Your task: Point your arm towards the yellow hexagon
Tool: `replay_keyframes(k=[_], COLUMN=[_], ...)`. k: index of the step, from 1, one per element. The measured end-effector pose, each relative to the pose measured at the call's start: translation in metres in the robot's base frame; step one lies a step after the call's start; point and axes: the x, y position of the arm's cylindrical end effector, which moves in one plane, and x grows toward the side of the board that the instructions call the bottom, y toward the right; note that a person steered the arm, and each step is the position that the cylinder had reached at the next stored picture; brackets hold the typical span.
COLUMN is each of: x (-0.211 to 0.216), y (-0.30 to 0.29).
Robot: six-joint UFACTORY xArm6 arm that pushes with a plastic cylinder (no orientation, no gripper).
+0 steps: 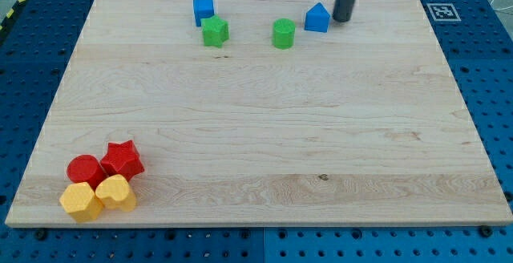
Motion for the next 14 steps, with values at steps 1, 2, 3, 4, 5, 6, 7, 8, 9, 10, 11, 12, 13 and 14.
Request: replay_keyframes(k=[1,2,3,4,5,6,7,8,9,10,11,12,13,14], x=[0.039,0.088,0.104,0.104,0.108,0.119,0.137,0.170,0.215,0.260,0.277,0.324,0.347,0.348], y=[0.028,0.025,-0.021,-0.084,-0.150,-0.221,-0.290,-0.350,-0.404,-0.447,-0.468,-0.467,-0.459,-0.447])
